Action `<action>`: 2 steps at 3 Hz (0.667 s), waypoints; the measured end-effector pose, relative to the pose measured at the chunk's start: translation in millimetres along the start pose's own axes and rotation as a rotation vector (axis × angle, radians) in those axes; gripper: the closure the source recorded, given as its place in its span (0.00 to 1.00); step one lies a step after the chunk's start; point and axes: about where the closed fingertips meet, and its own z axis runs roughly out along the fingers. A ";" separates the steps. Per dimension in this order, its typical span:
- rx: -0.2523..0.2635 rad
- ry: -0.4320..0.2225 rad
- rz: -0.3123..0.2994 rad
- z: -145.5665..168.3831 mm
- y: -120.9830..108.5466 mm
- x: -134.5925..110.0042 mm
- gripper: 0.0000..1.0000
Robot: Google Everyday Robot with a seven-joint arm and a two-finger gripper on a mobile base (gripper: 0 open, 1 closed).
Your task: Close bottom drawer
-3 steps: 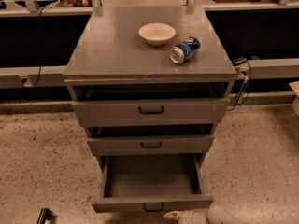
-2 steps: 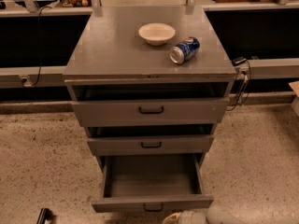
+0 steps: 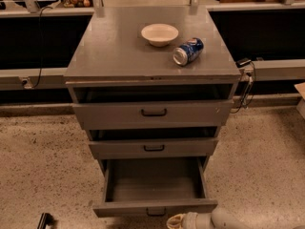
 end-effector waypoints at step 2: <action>0.176 -0.033 -0.026 -3.9 -37.6 20.7 1.00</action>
Offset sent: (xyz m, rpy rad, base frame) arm 0.0495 -0.0435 -0.0177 -0.0282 -0.2113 -0.2147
